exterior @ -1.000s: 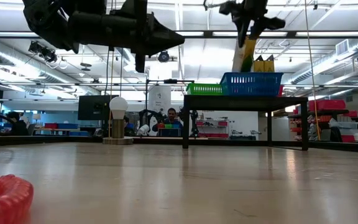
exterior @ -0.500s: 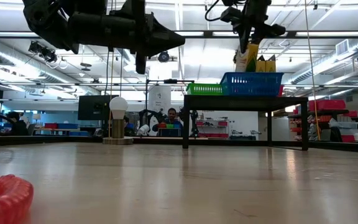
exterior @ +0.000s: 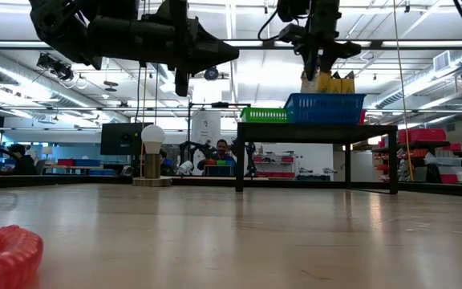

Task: Pick & Place Office Desk Supplies
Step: Put the yellow crayon box into the blue bin

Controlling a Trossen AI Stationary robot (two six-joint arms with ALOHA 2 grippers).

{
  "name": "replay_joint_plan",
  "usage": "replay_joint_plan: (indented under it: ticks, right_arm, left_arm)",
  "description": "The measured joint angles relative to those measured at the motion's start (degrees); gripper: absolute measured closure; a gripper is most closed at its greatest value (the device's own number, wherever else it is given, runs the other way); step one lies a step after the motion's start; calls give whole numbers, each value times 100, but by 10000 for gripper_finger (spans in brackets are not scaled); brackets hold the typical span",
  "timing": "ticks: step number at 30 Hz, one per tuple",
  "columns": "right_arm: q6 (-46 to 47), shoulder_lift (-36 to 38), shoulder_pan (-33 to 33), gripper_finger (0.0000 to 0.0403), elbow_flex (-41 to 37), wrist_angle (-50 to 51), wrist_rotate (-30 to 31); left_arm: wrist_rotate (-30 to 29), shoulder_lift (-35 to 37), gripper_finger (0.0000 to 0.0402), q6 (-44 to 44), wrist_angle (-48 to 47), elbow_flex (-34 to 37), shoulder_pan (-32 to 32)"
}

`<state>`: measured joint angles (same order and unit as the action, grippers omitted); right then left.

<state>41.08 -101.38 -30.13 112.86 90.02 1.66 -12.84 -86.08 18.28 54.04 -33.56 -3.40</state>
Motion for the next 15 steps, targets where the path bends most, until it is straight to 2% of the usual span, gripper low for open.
replay_joint_plan:
  ticks: [9, 15]
  right_arm:
    - [-19, 4, 0, 239, 0, -3, 124]
    - [-109, 4, 0, 256, 0, -3, 124]
  left_arm:
    - [0, 0, 391, -2, -2, 0, 0]
    - [0, 0, 391, -2, -42, 0, 0]
